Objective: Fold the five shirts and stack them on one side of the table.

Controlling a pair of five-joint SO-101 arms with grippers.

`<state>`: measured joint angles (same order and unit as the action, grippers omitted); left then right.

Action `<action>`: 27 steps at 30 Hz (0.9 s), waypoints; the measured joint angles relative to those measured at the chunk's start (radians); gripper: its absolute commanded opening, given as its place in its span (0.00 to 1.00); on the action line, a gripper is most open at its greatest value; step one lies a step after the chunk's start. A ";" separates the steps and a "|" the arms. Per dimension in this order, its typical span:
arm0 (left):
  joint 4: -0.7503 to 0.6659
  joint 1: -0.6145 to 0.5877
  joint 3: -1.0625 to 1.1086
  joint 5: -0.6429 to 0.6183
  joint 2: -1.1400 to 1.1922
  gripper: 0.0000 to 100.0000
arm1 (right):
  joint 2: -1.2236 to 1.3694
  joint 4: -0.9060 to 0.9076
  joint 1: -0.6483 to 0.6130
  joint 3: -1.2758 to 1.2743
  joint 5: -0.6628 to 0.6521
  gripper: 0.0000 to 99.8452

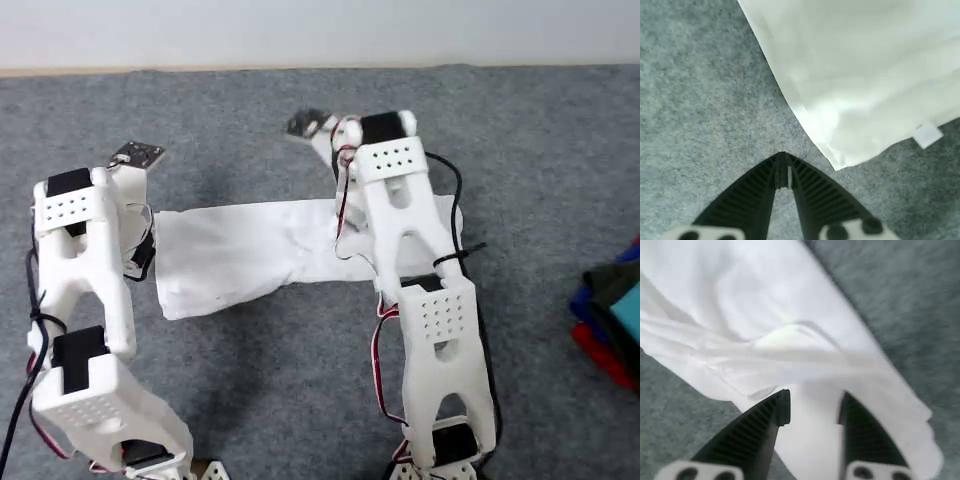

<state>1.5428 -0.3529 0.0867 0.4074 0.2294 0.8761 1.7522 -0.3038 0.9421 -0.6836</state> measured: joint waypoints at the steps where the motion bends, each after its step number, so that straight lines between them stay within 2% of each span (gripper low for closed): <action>1: 0.000 0.000 0.000 0.000 0.000 0.00 | 0.000 0.000 -0.008 -0.031 0.000 0.01; 7: 0.000 0.000 0.000 0.000 0.000 0.00 | -0.011 0.000 -0.005 -0.230 0.002 0.01; 14: 0.000 0.000 0.000 0.000 0.000 0.00 | -0.227 0.000 -0.005 -0.397 0.000 0.01; 20: -0.005 0.000 0.000 0.000 0.000 0.00 | -0.382 0.000 0.021 -0.443 0.000 0.01; 27: -0.012 0.000 0.000 0.000 0.000 0.00 | -0.376 -0.025 -0.003 -0.445 0.000 0.01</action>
<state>1.5305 -0.3529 0.0867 0.4074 0.2294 0.5002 1.7277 -0.3069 0.4971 -0.6836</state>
